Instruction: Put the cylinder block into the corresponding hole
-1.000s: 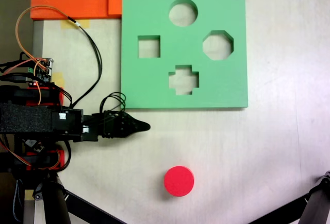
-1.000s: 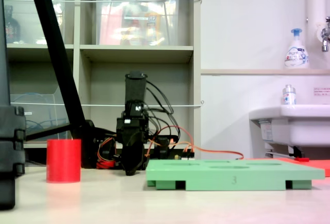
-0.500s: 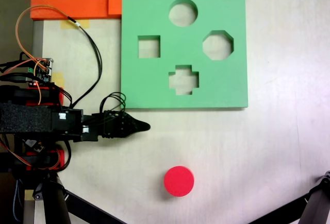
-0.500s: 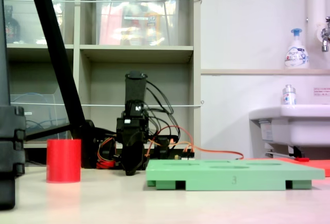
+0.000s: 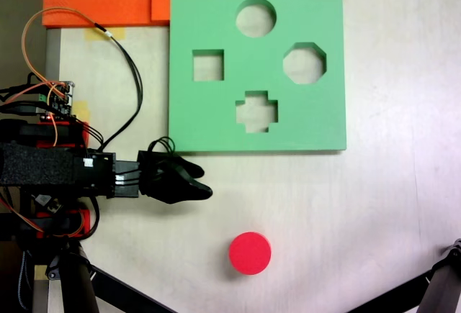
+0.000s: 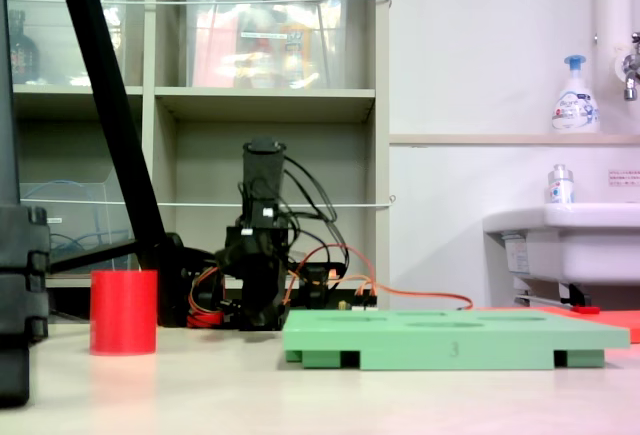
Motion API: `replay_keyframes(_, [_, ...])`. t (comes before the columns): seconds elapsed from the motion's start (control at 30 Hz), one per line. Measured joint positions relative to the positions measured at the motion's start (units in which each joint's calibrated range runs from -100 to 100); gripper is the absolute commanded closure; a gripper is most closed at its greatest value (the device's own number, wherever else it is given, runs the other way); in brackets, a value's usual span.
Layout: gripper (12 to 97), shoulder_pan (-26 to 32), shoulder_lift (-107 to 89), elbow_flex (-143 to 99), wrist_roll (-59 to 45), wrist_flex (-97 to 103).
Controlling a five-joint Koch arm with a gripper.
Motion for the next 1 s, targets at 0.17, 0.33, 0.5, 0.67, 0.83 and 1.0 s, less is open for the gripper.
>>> replay_keyframes(0.17, [55.8,-2.34,0.14,0.00,13.58,20.36])
replay_keyframes(0.33, [54.4,-3.96,0.14,0.00,24.66,21.44])
replay_keyframes(0.5, [55.4,-4.05,0.14,0.00,27.99,21.44])
replay_keyframes(0.67, [58.0,-6.54,0.14,0.00,29.55,21.44])
replay_keyframes(0.83, [40.0,-8.11,6.16,0.00,29.60,25.35])
replay_keyframes(1.0, [30.7,-9.23,36.53,0.10,29.60,47.97])
